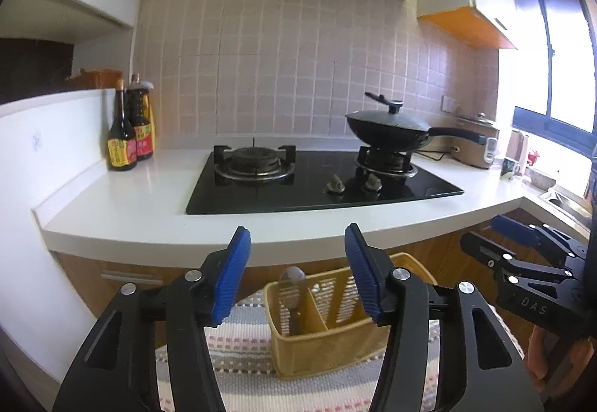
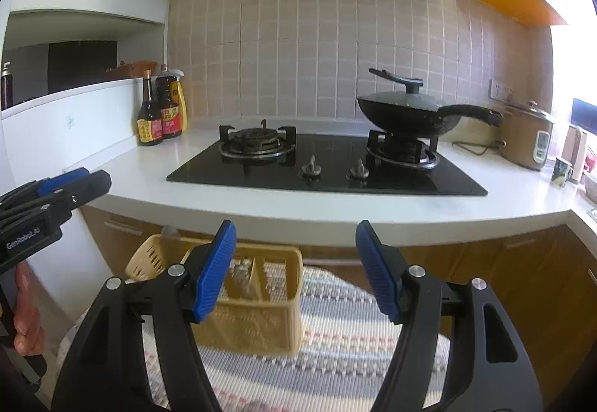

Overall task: Organize utensils
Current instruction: 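Withdraw both open grippers from the caddy back toward the table, then grasp a wooden chopstick with the left gripper while the right gripper grasps a clear spoon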

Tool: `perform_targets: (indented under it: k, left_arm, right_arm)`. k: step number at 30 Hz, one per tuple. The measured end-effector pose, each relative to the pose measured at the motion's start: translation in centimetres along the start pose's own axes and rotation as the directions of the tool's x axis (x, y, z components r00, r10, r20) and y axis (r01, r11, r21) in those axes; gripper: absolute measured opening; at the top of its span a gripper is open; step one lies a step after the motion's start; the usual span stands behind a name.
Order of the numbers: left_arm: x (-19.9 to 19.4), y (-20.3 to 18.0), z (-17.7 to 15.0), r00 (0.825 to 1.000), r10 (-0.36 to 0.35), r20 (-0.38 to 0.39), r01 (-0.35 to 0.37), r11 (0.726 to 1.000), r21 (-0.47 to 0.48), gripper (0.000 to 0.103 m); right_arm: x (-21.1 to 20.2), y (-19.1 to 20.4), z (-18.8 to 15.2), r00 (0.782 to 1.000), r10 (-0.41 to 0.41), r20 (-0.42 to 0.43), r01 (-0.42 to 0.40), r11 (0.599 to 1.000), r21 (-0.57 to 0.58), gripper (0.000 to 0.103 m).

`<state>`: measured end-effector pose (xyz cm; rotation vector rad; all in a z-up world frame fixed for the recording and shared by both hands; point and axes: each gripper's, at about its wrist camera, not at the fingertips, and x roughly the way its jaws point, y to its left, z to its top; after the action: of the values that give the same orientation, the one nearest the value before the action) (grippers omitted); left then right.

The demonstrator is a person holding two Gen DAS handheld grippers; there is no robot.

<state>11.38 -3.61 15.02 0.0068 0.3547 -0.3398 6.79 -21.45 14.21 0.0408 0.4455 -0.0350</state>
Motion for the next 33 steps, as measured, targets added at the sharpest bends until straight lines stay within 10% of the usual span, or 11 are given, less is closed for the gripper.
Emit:
perform_targets:
  k: [6,13,22,33]
  left_arm:
    - [-2.6,-0.9,-1.9,0.998,-0.037,-0.058,0.037,0.999,-0.001,0.055]
    - [-2.1,0.2,-8.7,0.962,-0.087,-0.258,0.071,0.995,-0.071,0.053]
    - [0.8,-0.2,-16.3,0.824,-0.164,-0.543,0.168,0.985,-0.043,0.045]
    - [2.5,-1.7,-19.3,0.741,-0.133,-0.658,0.188,0.982,0.012,0.039]
  right_arm:
    - [-1.5,-0.2,-2.1,0.989,0.020,-0.147,-0.016,0.999,0.032,0.063]
    - [1.0,-0.3,-7.6,0.918,0.068,-0.391,-0.035,0.995,0.091,0.063]
    - [3.3,-2.3,-15.9,0.775,0.160,-0.611,0.012,0.964,0.267,0.063]
    - [3.5,1.4,-18.5,0.726,0.072,-0.684,0.010,0.993,0.115,0.060]
